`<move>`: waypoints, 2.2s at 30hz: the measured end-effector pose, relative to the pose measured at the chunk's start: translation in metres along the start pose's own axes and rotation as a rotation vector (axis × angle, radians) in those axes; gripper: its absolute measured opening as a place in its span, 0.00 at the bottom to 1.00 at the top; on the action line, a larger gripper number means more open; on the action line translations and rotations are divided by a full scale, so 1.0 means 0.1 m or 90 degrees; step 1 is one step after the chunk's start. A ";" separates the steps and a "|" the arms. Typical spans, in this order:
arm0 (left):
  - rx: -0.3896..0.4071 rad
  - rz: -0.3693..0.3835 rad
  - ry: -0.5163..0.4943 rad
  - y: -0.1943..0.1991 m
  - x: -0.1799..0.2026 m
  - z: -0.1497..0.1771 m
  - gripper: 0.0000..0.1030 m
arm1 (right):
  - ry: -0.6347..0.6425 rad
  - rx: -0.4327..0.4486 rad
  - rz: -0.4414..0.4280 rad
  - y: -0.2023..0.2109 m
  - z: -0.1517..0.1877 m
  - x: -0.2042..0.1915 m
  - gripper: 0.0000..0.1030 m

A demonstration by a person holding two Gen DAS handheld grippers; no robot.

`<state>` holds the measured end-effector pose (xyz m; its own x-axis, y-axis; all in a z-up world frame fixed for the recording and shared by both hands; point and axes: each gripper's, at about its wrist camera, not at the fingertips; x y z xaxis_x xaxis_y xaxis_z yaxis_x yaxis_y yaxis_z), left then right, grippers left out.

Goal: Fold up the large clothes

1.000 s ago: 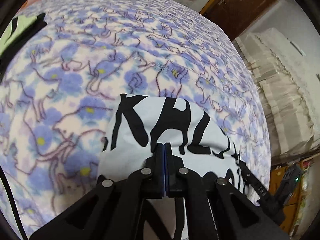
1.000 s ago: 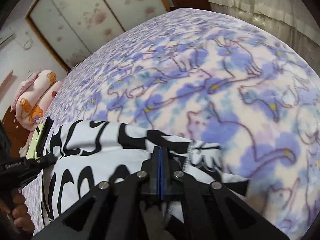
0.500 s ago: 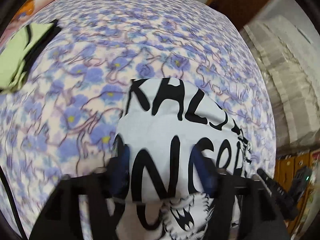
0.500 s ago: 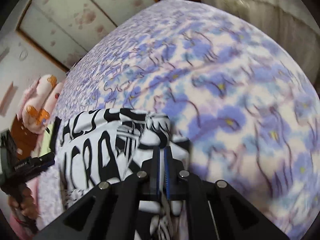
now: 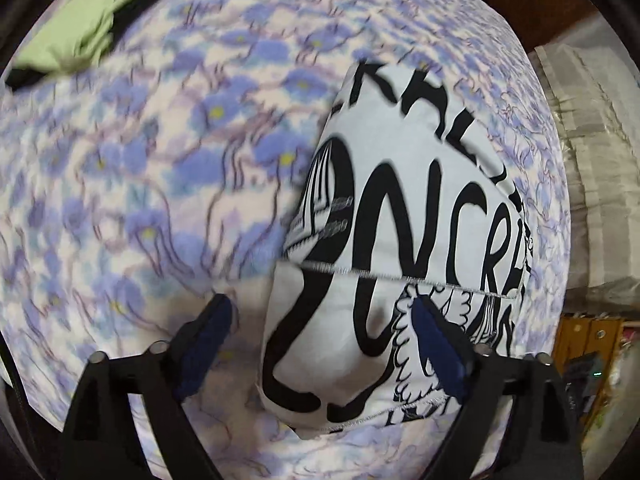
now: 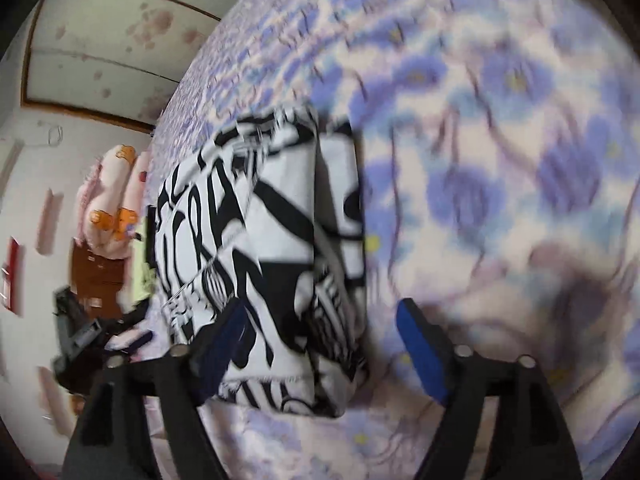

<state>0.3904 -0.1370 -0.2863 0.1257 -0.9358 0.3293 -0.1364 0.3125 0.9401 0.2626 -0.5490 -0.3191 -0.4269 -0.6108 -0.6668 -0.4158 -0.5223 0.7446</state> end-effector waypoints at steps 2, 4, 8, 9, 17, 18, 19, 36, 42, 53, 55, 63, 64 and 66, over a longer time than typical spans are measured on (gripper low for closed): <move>-0.030 0.011 0.017 -0.10 -0.06 0.03 0.88 | -0.040 -0.023 -0.038 -0.12 0.01 0.11 0.79; -0.059 0.020 0.019 -0.21 -0.09 0.06 0.88 | -0.071 -0.039 -0.068 -0.25 0.00 0.20 0.80; -0.092 0.020 -0.011 -0.35 -0.09 0.12 0.88 | -0.102 -0.052 -0.103 -0.43 -0.07 0.28 0.87; -0.098 0.016 -0.018 -0.39 -0.09 0.14 0.88 | -0.104 -0.057 -0.112 -0.47 -0.09 0.28 0.91; -0.123 0.066 -0.016 -0.62 -0.15 0.19 0.90 | -0.063 -0.114 -0.107 -0.80 -0.29 0.06 0.95; -0.126 0.075 -0.014 -0.65 -0.17 0.18 0.91 | -0.063 -0.124 -0.105 -0.85 -0.32 0.04 0.96; -0.131 0.080 -0.015 -0.68 -0.19 0.16 0.91 | -0.061 -0.135 -0.105 -0.89 -0.35 0.02 0.96; -0.140 0.176 -0.054 -1.05 -0.24 -0.14 1.00 | 0.038 -0.188 -0.083 -1.12 -0.42 -0.32 0.92; -0.132 0.195 -0.035 -1.14 -0.27 -0.11 1.00 | 0.042 -0.146 -0.072 -1.01 -0.36 -0.27 0.70; -0.101 0.086 -0.041 -0.98 0.02 0.03 0.76 | 0.058 -0.068 -0.032 -0.79 -0.10 -0.62 0.33; -0.109 0.069 -0.034 -0.97 0.08 0.06 0.72 | 0.055 -0.055 -0.025 -0.73 0.01 -0.71 0.31; -0.166 -0.024 -0.087 -0.70 0.10 0.31 0.56 | 0.066 0.004 0.042 -0.55 0.75 -1.08 0.26; -0.180 -0.032 -0.091 -0.67 0.08 0.34 0.55 | 0.056 0.001 0.039 -0.54 0.86 -1.08 0.26; -0.215 -0.042 -0.096 -0.60 0.02 0.39 0.54 | 0.031 -0.005 0.041 -0.51 1.08 -1.13 0.25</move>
<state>0.3601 -0.1636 -0.3455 -0.0268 -0.9612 0.2746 0.2018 0.2639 0.9432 0.2451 -0.3892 -0.2849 -0.4125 -0.6716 -0.6154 -0.3830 -0.4851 0.7861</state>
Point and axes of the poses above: each gripper's, at about its wrist camera, not at the fingertips, and y roughly against the way its jaws point, x to its right, z to its underside, and after that the axes turned 3 degrees about -y, right-handed
